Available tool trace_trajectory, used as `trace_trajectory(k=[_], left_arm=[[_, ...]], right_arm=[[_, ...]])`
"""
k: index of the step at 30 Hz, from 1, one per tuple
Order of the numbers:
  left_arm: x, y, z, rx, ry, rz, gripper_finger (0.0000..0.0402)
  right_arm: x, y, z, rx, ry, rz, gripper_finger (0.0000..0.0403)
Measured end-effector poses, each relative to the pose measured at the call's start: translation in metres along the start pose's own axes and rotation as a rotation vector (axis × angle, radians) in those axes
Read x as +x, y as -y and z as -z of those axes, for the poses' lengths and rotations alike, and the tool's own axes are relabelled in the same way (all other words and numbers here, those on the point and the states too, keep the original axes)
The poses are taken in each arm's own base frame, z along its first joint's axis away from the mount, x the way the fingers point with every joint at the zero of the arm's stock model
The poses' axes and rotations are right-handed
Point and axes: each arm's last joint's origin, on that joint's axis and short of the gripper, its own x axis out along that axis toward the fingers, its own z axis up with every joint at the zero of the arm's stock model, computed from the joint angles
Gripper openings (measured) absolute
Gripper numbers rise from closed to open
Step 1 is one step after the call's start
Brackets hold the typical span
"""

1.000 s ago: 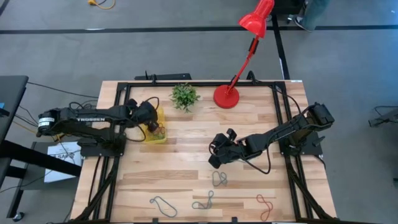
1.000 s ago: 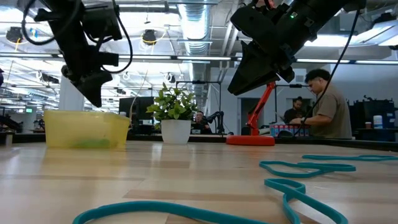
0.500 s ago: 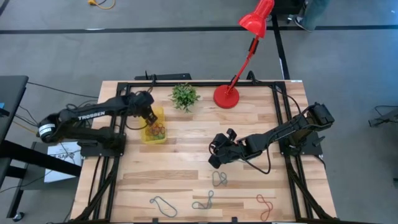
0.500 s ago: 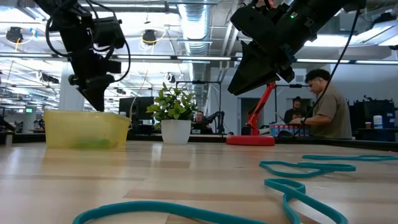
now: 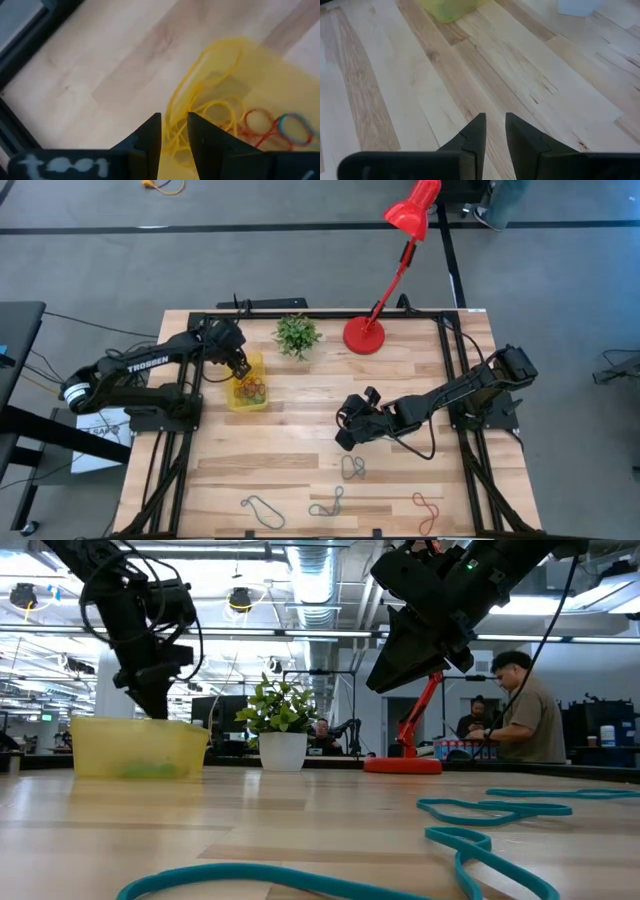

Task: Pick and place items into bin
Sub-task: Adjust the yellow rubber band into the yellow bin

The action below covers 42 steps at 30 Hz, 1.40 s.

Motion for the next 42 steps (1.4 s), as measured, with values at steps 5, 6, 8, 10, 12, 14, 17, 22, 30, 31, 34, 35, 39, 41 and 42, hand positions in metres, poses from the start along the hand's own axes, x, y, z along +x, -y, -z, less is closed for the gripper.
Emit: trace_trajectory(k=[5, 6, 8, 10, 12, 14, 17, 22, 30, 31, 34, 35, 39, 41, 42], left_arm=[[0.007, 0.001, 0.004, 0.001, 0.030, -0.008, 0.0085], [0.008, 0.000, 0.004, 0.000, 0.035, -0.013, 0.0085], [0.008, 0.001, 0.003, 0.000, 0.051, -0.008, 0.0083], [0.008, 0.001, 0.002, 0.013, 0.056, 0.002, 0.0077], [0.008, 0.001, 0.002, 0.023, 0.057, 0.009, 0.0066], [0.008, 0.001, 0.002, 0.024, 0.058, 0.009, 0.0049], [0.008, 0.001, 0.002, 0.025, 0.060, 0.009, 0.0017], [0.008, 0.001, 0.001, 0.029, 0.065, 0.016, 0.0005], [0.002, 0.000, -0.005, 0.027, 0.075, -0.003, 0.0000], [0.000, 0.000, -0.007, 0.028, 0.078, -0.003, 0.0000], [-0.009, 0.001, -0.014, 0.037, 0.076, 0.003, 0.0000], [-0.012, 0.002, -0.016, 0.042, 0.074, 0.006, 0.0000], [-0.019, 0.006, -0.018, 0.067, 0.052, 0.016, 0.0000], [-0.018, 0.006, -0.018, 0.063, 0.061, 0.017, 0.0000], [-0.017, 0.006, -0.018, 0.059, 0.062, 0.017, 0.0000]], right_arm=[[0.000, 0.000, 0.000, 0.000, 0.000, 0.000, 0.0067], [0.000, 0.000, 0.000, 0.000, 0.000, 0.000, 0.0067], [0.000, 0.000, 0.000, 0.000, 0.000, 0.000, 0.0067], [0.000, 0.000, 0.000, 0.000, 0.000, 0.000, 0.0067], [0.000, 0.000, 0.000, 0.000, 0.000, 0.000, 0.0067], [0.000, 0.000, 0.000, 0.000, 0.000, 0.000, 0.0067], [0.000, 0.000, 0.000, 0.000, 0.000, 0.000, 0.0067], [0.000, 0.000, 0.000, 0.000, 0.000, 0.000, 0.0067], [0.000, 0.000, 0.000, 0.000, 0.000, 0.000, 0.0067], [0.000, 0.000, 0.000, 0.000, 0.000, 0.000, 0.0067], [0.000, 0.000, 0.000, 0.000, 0.000, 0.000, 0.0067], [0.000, 0.000, 0.000, 0.000, 0.000, 0.000, 0.0067], [0.000, 0.000, 0.000, -0.001, 0.000, 0.000, 0.0067], [0.000, 0.000, 0.000, -0.001, 0.000, 0.000, 0.0067], [0.000, 0.000, 0.000, -0.001, 0.000, 0.000, 0.0067]])
